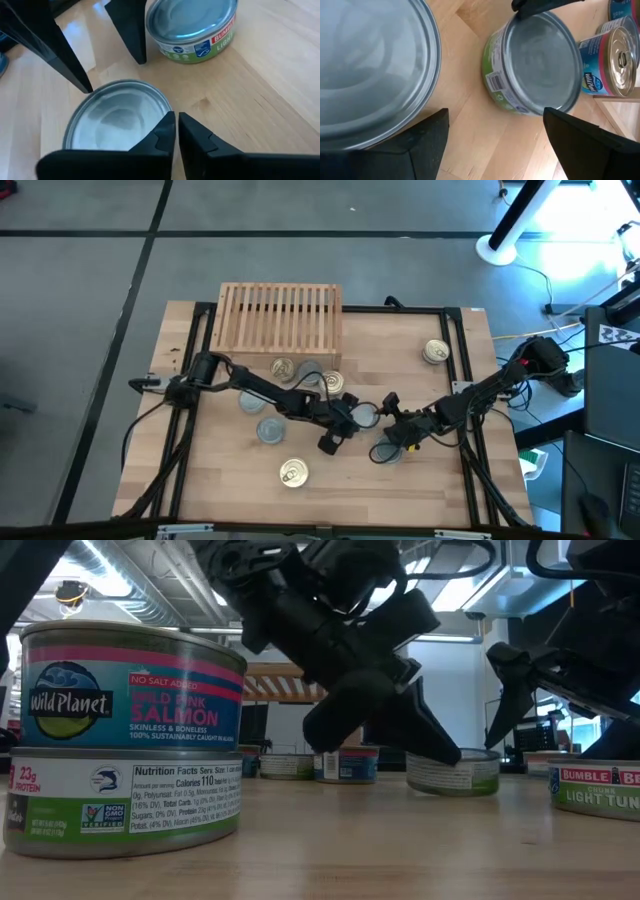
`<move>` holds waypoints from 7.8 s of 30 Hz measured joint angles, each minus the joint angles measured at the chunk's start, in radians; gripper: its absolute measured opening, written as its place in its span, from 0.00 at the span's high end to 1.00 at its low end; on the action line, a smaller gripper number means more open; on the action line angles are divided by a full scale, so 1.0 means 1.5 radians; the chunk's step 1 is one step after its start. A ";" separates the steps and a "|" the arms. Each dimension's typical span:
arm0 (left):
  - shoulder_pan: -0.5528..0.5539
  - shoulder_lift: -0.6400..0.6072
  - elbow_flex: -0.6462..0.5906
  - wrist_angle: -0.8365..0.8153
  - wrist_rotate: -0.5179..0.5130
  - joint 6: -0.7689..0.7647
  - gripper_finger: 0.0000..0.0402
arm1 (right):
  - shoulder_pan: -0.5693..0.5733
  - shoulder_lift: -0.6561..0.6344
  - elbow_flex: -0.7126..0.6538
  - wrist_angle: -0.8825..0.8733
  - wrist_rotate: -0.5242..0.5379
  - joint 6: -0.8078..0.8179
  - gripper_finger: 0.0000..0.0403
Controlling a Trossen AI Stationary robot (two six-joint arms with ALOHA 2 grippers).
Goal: Stack canned seafood by type on shelf
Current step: Put the green tuna can on the shelf
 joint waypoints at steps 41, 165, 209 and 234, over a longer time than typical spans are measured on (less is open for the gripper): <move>-0.012 -0.001 0.012 -0.028 -0.078 0.006 1.00 | 0.000 0.000 0.000 0.030 0.055 0.032 0.21; -0.036 -0.169 0.030 -0.258 -0.068 -0.147 0.90 | -0.250 0.020 0.000 0.362 -0.212 0.722 0.64; 0.279 -0.443 0.029 -0.205 -0.291 -0.207 1.00 | -0.757 0.195 0.393 0.332 -0.751 0.907 0.63; 0.376 -0.366 0.010 -0.239 -0.117 -0.341 1.00 | -0.759 0.207 0.394 0.305 -0.615 0.929 0.63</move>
